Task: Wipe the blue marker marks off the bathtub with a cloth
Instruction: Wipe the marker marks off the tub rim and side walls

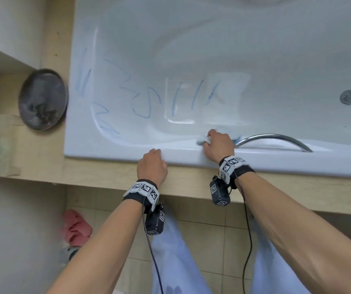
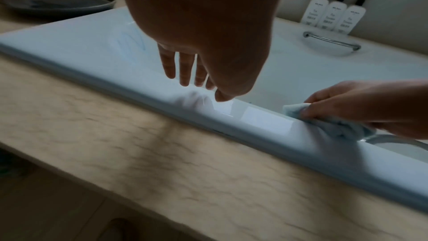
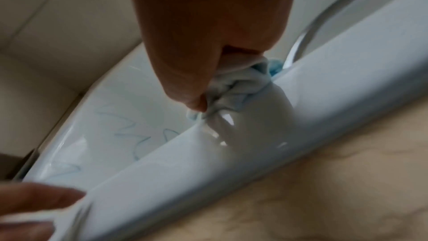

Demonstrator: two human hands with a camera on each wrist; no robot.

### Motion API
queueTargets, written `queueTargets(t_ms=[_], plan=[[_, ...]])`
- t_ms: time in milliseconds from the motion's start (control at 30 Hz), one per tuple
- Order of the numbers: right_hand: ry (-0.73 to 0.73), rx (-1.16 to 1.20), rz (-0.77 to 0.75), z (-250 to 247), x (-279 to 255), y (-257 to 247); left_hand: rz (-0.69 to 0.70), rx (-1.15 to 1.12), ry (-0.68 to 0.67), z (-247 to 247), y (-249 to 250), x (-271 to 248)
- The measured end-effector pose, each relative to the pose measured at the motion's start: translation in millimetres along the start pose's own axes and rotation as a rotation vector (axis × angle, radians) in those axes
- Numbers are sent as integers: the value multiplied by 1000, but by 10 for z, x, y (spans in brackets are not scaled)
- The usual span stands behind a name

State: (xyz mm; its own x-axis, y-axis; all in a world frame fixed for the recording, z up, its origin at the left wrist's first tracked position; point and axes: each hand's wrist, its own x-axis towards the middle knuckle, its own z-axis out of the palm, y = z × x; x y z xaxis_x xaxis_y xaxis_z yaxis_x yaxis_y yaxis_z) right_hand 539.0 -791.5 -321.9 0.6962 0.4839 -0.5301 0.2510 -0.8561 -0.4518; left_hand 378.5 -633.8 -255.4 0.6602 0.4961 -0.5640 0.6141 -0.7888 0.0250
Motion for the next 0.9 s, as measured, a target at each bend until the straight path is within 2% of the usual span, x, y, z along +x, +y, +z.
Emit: queueTargets(t_ms=[100, 200, 300, 400, 500, 567, 633, 767, 833, 900], plan=[[-33, -70, 73, 224, 169, -508, -31, -73, 36, -74, -741, 92], [-44, -137, 73, 546, 273, -1104, -50, -143, 142, -189, -1486, 238], [-120, -186, 85, 906, 324, -1797, -36, -133, 197, -282, -2141, 437], [-213, -196, 77, 1119, 414, -2483, -76, -75, 134, -342, -2674, 649], [-321, -49, 64, 1276, 561, -3014, -73, -59, 54, -361, -3003, 828], [-316, 22, 44, 1372, 624, -3230, -61, -79, 14, -374, -3121, 916], [-283, 8, 29, 1464, 646, -3257, -63, -81, -4, -403, -3175, 997], [-248, -73, -42, 1460, 545, -2925, -65, -87, -23, -483, -3148, 1133], [-253, -227, -23, 1357, 491, -2681, -52, -69, -51, -511, -3112, 1214], [-286, -249, 15, 1211, 505, -2465, -41, -39, -67, -543, -3104, 1314]])
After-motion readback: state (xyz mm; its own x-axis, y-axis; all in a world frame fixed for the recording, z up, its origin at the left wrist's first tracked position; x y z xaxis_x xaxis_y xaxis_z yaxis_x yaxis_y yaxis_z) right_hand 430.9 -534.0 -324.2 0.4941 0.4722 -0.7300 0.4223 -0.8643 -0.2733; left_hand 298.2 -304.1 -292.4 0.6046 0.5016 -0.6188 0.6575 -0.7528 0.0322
